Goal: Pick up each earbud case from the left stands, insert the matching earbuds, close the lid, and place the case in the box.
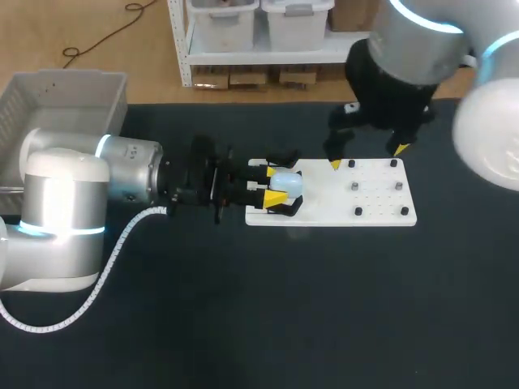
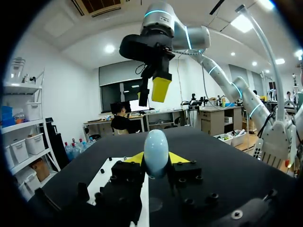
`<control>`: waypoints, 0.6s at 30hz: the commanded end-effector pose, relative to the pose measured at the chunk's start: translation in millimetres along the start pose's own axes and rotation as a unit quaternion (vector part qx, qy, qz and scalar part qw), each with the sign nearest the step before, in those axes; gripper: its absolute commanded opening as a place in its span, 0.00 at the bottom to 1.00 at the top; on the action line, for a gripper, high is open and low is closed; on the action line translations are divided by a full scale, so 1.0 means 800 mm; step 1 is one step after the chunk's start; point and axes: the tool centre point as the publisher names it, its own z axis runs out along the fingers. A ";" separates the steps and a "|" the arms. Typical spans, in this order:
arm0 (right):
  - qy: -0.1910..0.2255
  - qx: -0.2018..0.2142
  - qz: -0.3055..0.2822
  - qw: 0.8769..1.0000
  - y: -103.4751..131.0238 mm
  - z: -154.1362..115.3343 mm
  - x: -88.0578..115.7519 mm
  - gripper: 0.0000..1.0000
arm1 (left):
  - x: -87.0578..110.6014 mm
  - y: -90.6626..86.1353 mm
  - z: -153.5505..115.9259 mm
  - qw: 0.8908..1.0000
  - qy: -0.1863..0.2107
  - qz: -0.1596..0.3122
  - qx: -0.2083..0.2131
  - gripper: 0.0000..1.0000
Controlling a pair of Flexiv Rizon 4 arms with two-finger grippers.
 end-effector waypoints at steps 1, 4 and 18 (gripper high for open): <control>-0.064 -0.011 0.000 0.998 -0.006 -0.003 0.010 1.00 | 0.000 -0.001 -0.001 1.000 0.000 0.001 -0.001 0.00; -0.064 -0.011 0.000 0.998 -0.006 -0.003 0.010 1.00 | -0.008 -0.001 -0.004 1.000 0.002 0.008 -0.006 0.00; -0.064 -0.011 0.000 0.998 -0.006 -0.003 0.010 1.00 | -0.107 -0.018 -0.078 0.991 0.048 0.073 -0.101 0.00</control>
